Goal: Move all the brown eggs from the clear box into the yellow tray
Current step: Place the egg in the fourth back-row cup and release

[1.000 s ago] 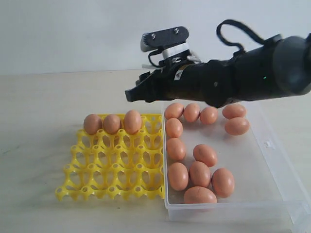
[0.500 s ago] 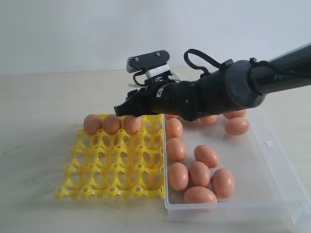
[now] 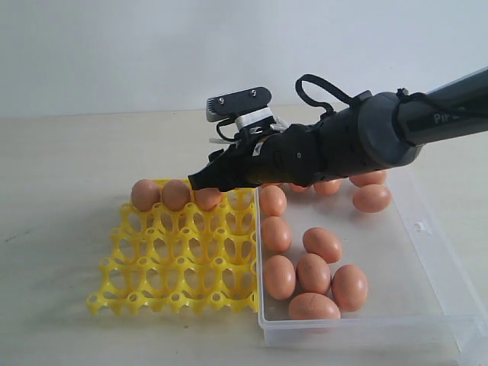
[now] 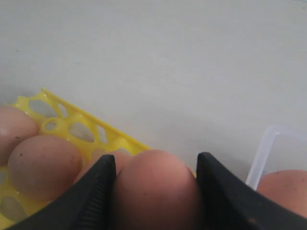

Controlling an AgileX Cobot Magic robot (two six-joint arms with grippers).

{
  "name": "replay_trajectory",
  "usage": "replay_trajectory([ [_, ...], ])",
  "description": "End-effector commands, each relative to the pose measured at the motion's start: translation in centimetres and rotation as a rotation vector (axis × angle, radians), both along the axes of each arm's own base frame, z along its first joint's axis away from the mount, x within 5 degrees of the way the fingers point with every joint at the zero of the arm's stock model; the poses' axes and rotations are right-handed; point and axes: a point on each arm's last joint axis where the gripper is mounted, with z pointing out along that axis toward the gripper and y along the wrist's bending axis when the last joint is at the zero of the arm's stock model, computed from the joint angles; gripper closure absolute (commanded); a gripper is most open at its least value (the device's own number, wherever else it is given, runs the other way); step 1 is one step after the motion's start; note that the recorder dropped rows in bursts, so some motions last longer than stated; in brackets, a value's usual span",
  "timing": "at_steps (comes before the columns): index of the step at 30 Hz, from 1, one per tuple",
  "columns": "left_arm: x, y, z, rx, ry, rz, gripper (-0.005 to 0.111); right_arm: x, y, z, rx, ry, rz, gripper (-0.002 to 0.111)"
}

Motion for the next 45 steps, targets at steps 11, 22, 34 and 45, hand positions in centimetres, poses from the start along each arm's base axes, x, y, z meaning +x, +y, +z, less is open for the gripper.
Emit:
replay_trajectory([
  [11,0.0,0.0,0.2,-0.005,-0.012,0.001,0.107,0.1,-0.2,0.0,-0.015,0.018,0.006,0.098],
  [22,0.0,0.0,0.2,-0.005,-0.012,0.001,0.107,0.0,-0.2,-0.1,-0.022,0.032,0.009,0.051],
  [34,0.0,0.0,0.2,-0.005,-0.012,0.001,0.107,-0.5,-0.4,2.9,0.002,0.016,0.019,0.052],
  [45,0.0,0.0,0.2,-0.005,-0.012,0.001,0.107,-3.4,-9.4,11.4,-0.215,0.271,-0.004,0.108],
])
